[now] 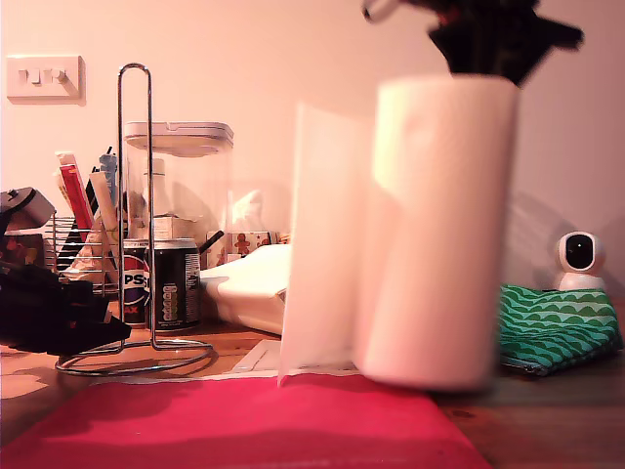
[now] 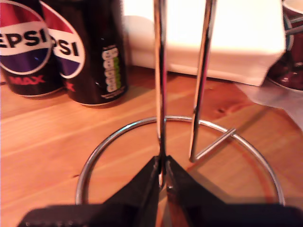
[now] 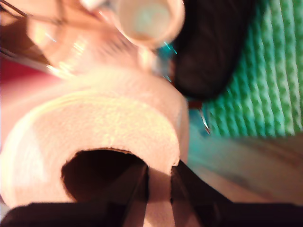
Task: Insert the paper towel roll into the metallic stand.
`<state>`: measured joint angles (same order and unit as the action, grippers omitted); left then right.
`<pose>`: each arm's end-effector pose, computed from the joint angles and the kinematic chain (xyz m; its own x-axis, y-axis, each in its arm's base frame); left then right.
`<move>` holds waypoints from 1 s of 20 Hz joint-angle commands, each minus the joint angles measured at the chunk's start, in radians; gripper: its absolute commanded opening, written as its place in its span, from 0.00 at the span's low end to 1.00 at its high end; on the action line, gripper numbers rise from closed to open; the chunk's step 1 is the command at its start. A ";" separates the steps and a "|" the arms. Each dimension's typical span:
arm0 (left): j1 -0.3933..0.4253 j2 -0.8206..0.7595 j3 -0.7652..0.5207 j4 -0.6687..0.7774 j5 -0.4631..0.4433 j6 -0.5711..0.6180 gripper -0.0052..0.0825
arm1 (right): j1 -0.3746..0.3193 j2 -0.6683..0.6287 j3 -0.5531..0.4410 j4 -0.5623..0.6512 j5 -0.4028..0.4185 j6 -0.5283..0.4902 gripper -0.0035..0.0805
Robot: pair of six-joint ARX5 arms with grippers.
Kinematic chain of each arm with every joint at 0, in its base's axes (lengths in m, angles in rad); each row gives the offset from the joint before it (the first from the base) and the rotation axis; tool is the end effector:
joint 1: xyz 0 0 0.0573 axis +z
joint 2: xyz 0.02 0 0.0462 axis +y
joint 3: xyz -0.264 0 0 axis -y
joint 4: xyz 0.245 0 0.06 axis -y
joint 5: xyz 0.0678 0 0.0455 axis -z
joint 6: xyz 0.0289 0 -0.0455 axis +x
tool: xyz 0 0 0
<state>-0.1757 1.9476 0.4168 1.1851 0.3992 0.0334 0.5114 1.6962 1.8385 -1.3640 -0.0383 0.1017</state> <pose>0.2695 -0.0593 0.0746 0.7856 -0.5342 -0.3122 0.5320 0.8408 -0.1002 0.2786 0.1576 0.3687 0.2793 0.2007 -0.9390 -0.4147 0.9072 0.0705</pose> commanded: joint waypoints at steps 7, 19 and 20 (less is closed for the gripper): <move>-0.044 0.011 0.001 -0.094 0.073 0.030 0.04 | 0.024 -0.029 0.164 -0.003 -0.003 0.003 0.03; -0.120 0.011 0.001 -0.157 0.072 0.086 0.04 | 0.052 -0.048 0.508 -0.003 -0.167 0.024 0.03; -0.126 0.011 0.001 -0.170 0.071 0.111 0.04 | 0.051 -0.048 0.534 -0.003 -0.189 0.029 0.03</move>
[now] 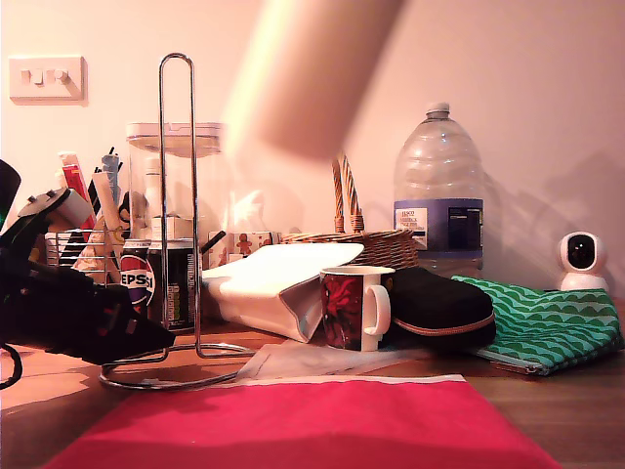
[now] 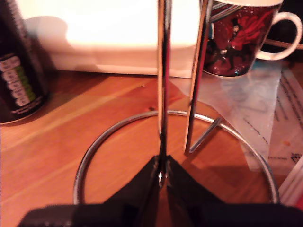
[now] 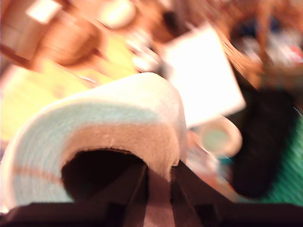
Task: Insert the paper towel roll into the metallic stand.
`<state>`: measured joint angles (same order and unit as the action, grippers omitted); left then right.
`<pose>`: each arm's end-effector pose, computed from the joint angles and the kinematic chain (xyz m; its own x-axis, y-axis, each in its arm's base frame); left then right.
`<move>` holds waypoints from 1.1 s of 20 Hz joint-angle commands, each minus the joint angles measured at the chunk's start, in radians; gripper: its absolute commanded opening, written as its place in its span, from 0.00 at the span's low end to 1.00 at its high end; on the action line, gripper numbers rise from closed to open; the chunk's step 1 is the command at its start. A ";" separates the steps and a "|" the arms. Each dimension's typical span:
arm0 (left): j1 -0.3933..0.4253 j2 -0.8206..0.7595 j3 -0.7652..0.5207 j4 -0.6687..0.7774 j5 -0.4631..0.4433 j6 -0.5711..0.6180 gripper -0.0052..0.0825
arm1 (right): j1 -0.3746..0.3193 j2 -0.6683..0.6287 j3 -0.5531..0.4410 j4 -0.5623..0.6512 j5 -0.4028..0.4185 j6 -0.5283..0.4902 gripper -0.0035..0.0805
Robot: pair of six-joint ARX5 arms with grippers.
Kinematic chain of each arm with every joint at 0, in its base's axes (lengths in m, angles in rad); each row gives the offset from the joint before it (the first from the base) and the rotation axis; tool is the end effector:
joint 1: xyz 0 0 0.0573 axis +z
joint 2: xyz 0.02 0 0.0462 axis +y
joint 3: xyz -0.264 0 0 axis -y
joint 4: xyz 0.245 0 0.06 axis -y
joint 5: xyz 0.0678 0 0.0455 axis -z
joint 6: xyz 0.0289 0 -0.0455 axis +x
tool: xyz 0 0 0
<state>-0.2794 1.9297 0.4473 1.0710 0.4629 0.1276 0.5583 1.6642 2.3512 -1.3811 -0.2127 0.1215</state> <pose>0.2656 -0.0896 0.0745 0.6652 -0.6554 -0.3578 0.6839 0.7271 -0.0605 0.2256 0.1481 0.5067 0.5254 0.5770 -0.6253 -0.5848 0.7787 0.2272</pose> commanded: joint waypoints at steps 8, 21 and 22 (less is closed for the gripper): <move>-0.069 0.029 -0.029 -0.107 -0.025 0.109 0.04 | 0.005 -0.012 0.085 0.014 -0.047 0.037 0.03; -0.103 0.029 -0.028 -0.106 -0.028 0.128 0.04 | 0.026 0.045 0.085 0.014 -0.051 0.060 0.03; -0.103 0.029 -0.028 -0.106 -0.027 0.128 0.04 | 0.031 0.053 0.085 0.014 -0.051 0.061 0.03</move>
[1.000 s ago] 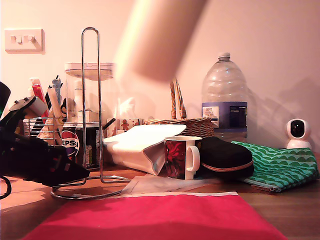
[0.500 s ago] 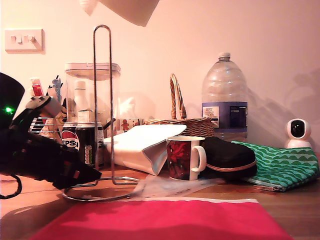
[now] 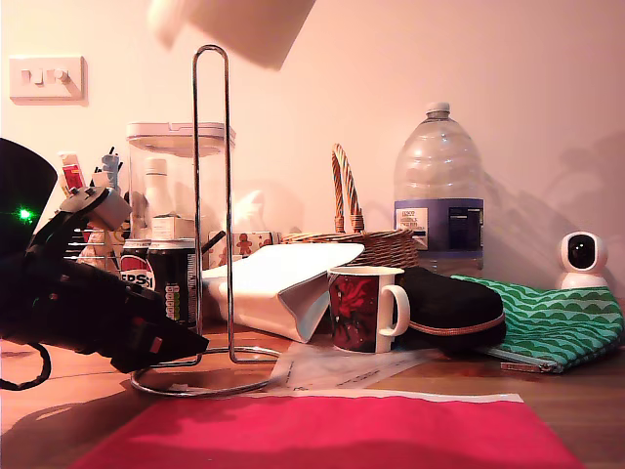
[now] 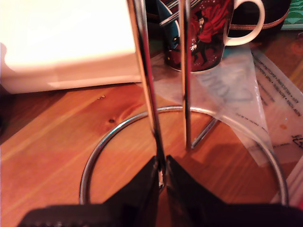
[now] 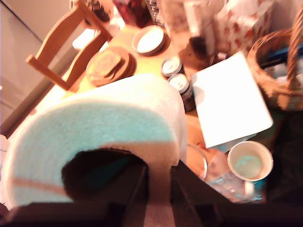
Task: Insert the paper towel roll into the metallic stand.
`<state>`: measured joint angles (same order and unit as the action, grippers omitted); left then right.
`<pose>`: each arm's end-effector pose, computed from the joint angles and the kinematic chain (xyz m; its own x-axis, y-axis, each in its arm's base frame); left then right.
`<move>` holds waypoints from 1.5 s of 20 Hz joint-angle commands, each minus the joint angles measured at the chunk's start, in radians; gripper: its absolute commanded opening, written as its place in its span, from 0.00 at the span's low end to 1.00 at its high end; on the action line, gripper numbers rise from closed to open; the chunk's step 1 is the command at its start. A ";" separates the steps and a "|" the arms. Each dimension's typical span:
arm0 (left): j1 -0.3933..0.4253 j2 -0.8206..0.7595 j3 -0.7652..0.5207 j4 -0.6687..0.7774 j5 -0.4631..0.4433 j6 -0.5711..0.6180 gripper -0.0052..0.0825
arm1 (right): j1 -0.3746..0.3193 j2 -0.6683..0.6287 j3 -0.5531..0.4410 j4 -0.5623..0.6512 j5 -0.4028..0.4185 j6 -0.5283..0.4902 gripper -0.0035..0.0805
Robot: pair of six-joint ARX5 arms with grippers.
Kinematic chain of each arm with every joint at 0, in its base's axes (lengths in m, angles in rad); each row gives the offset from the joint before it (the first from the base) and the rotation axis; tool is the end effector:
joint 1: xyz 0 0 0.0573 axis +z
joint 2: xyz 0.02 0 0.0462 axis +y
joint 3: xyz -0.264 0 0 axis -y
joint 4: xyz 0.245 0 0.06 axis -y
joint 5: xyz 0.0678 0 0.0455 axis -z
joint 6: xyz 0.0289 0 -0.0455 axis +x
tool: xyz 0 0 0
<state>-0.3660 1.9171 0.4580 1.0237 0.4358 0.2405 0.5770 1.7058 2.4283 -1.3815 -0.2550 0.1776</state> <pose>0.2587 -0.1122 0.0754 0.6164 -0.6883 -0.3824 0.7560 0.6531 0.0430 0.2268 0.1563 0.5135 0.5036 0.6287 -0.5925 -0.5934 0.7502 0.2917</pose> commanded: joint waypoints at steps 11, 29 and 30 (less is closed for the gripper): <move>-0.016 0.042 -0.038 -0.064 -0.024 0.024 0.04 | 0.071 0.051 0.009 0.014 -0.058 0.035 0.03; -0.082 0.037 -0.038 -0.049 -0.197 0.146 0.04 | 0.072 0.072 0.008 0.013 0.038 0.044 0.03; -0.082 0.033 -0.038 -0.048 -0.202 0.146 0.04 | 0.072 0.072 0.008 0.013 0.039 0.031 0.03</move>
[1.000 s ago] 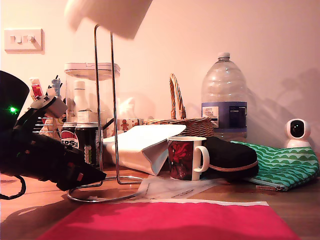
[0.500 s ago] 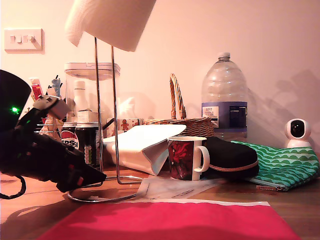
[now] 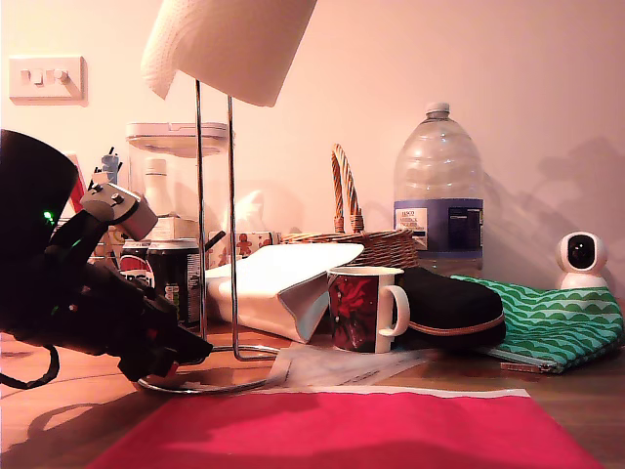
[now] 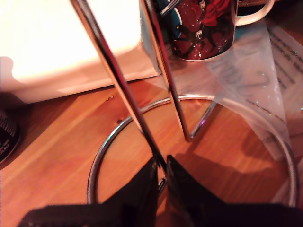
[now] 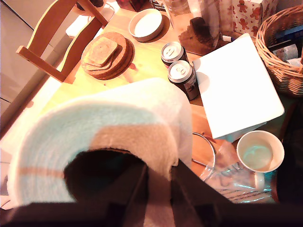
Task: Insert the paper towel roll into the metallic stand.
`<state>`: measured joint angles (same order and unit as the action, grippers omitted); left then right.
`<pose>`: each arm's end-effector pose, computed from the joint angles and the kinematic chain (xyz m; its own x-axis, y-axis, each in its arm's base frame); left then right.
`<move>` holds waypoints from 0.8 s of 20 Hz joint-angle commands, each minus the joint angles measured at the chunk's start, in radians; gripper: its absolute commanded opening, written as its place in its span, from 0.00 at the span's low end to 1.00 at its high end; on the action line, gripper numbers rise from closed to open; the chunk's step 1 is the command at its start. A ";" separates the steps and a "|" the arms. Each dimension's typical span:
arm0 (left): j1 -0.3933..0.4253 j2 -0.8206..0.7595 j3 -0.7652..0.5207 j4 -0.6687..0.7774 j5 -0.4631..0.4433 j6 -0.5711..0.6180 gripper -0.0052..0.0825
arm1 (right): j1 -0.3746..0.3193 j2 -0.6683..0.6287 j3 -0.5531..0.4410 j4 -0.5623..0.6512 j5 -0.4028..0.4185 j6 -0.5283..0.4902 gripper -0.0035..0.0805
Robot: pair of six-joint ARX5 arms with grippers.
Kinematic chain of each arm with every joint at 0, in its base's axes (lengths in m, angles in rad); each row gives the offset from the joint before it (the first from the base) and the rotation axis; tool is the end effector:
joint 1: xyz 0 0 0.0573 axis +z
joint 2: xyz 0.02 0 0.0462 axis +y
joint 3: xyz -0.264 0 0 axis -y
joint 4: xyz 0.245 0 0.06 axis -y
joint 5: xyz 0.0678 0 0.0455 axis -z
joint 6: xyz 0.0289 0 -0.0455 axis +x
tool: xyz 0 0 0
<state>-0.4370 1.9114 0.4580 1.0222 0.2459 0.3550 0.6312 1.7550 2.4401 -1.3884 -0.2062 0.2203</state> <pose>0.2539 -0.1264 0.0760 0.6953 -0.5935 -0.4054 0.7044 0.6747 0.2204 0.2334 0.1779 0.5024 0.4819 0.6058 -0.6330 -0.5726 0.7646 0.2959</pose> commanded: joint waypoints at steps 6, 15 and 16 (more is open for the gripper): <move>-0.011 -0.042 -0.038 -0.087 -0.011 0.010 0.04 | 0.017 0.023 -0.003 0.020 0.007 -0.038 0.03; -0.011 -0.233 -0.038 -0.260 0.008 0.001 0.04 | 0.016 0.023 -0.003 0.020 0.006 -0.042 0.03; -0.015 -0.252 -0.038 -0.284 0.008 -0.001 0.04 | 0.016 0.023 -0.003 0.020 0.006 -0.043 0.03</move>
<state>-0.4385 1.6901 0.4290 0.7235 0.2432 0.3450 0.6369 1.7603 2.4401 -1.3895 -0.1944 0.1818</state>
